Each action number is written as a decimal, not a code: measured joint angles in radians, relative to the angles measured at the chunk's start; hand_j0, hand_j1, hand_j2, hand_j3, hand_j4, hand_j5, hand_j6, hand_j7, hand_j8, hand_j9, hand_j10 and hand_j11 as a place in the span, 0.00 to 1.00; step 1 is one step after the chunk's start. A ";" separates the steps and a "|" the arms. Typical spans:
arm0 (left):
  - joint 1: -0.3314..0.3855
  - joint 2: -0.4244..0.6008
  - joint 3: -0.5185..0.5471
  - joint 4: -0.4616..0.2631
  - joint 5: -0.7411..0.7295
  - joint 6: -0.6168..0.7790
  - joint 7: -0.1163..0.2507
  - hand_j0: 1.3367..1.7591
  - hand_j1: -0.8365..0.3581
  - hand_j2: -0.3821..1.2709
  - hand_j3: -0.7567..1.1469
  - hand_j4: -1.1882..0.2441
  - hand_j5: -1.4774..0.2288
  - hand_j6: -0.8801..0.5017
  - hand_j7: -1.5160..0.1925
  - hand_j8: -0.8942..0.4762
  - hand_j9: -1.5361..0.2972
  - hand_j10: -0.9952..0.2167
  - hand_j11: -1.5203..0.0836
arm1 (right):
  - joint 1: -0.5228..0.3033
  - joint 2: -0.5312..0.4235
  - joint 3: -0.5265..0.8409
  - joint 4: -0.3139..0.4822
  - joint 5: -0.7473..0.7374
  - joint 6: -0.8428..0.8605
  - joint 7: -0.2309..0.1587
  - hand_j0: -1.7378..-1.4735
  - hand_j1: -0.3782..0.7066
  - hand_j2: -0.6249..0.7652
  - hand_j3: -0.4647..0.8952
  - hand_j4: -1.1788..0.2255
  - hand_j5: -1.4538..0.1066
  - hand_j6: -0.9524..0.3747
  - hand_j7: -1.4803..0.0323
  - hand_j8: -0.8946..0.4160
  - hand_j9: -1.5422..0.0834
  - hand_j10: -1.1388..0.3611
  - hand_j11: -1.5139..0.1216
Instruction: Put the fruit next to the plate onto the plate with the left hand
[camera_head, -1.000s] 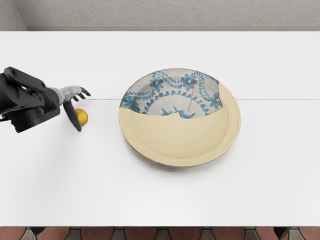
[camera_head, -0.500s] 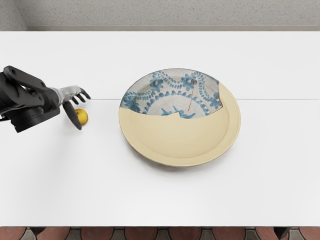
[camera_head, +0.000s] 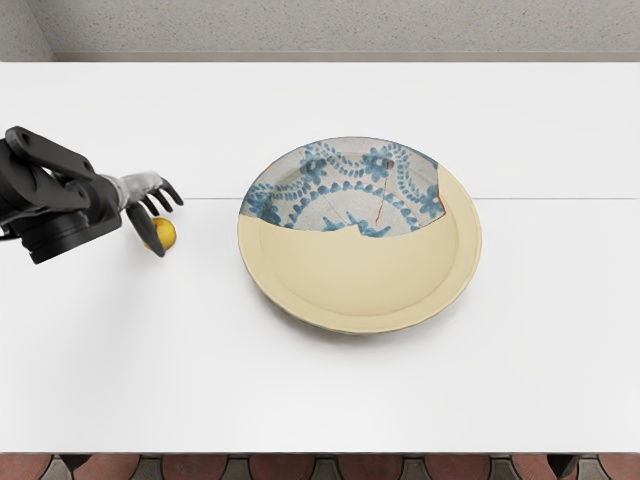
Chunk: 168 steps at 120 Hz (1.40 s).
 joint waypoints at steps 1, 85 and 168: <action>0.000 0.000 0.000 -0.001 0.000 0.000 0.000 0.76 0.62 0.28 0.40 0.57 0.58 0.37 0.60 0.38 0.57 0.51 0.65 | 0.000 0.000 0.000 0.000 0.000 0.000 0.000 0.30 0.04 0.45 0.34 0.83 0.92 0.71 0.97 0.67 0.94 0.75 0.92; -0.006 0.002 0.005 -0.029 -0.002 0.055 0.023 0.76 0.75 0.26 0.40 0.66 0.68 0.46 0.70 0.47 0.66 0.62 0.75 | 0.000 0.000 0.000 0.000 0.000 0.000 0.000 0.30 0.04 0.45 0.34 0.83 0.92 0.71 0.97 0.67 0.94 0.75 0.92; 0.009 -0.023 -0.015 -0.051 -0.028 0.147 0.035 0.76 0.73 0.26 0.40 0.65 0.67 0.45 0.69 0.46 0.65 0.61 0.74 | 0.000 0.000 0.000 0.000 0.000 0.000 0.000 0.30 0.04 0.45 0.34 0.83 0.92 0.71 0.97 0.67 0.94 0.75 0.92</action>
